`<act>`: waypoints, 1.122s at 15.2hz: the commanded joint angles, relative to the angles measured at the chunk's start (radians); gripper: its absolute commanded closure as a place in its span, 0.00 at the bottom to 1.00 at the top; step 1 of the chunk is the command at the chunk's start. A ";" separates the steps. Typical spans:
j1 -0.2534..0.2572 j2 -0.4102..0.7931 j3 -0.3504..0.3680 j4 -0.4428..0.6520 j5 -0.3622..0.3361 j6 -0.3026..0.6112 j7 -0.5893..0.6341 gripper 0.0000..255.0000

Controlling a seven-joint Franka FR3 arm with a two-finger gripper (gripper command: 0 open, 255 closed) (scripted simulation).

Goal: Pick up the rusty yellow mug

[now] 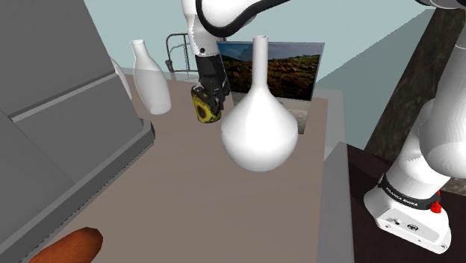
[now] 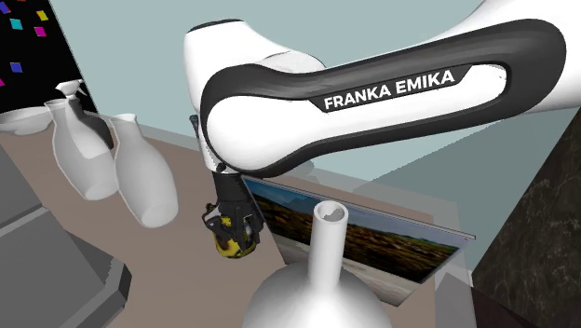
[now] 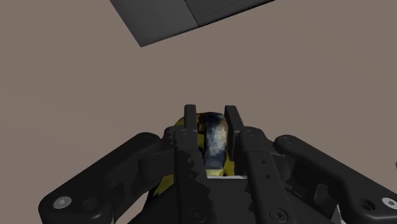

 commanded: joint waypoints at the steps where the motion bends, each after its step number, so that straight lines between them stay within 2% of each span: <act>1: 0.001 0.002 0.001 0.004 -0.001 -0.003 0.002 1.00; 17: 0.006 0.010 0.004 0.219 -0.003 -0.210 0.008 1.00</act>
